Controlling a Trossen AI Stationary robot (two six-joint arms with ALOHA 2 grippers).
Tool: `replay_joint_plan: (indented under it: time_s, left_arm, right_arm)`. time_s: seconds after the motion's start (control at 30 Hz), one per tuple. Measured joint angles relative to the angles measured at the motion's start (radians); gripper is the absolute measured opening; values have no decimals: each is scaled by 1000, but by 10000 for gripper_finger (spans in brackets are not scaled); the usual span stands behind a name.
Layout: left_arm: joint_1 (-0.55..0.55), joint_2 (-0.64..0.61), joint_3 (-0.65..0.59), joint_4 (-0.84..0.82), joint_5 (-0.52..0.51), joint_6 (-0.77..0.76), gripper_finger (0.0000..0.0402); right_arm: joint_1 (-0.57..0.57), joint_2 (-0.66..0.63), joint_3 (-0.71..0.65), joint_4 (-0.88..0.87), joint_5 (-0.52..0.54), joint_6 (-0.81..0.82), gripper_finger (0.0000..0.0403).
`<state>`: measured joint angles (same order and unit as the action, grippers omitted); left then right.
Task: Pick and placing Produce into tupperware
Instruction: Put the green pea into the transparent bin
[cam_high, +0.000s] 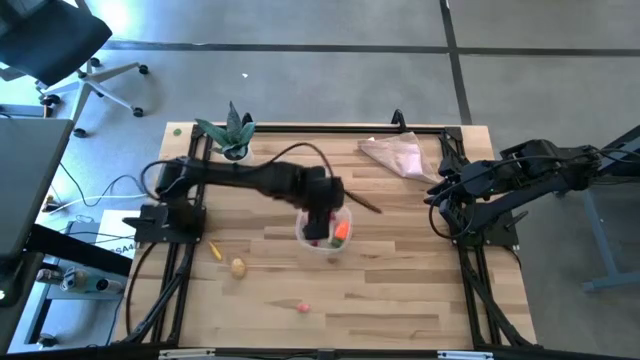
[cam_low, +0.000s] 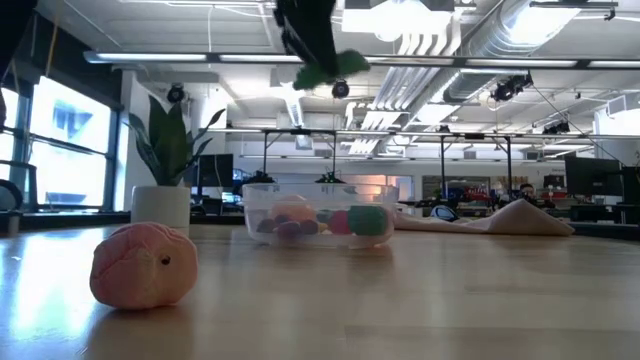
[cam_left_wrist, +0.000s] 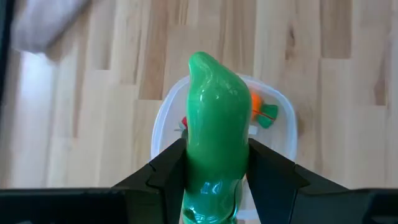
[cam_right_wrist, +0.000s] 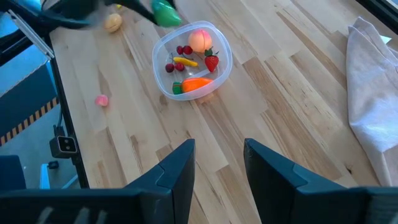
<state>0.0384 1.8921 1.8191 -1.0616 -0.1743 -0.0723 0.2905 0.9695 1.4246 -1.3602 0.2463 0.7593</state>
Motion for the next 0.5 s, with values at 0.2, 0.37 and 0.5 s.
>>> replay_joint_plan:
  time_s: [0.2, 0.37, 0.5]
  left_arm:
    - [69, 110, -2, 7, 91, 66, 140]
    - [62, 220, -2, 36, 150, 92, 140]
    - [59, 270, -2, 38, 169, 91, 140]
  right_arm:
    - [0, 0, 0, 0, 0, 0, 130]
    - [0, -1, 0, 0, 0, 0, 130]
    - [0, -1, 0, 0, 0, 0, 130]
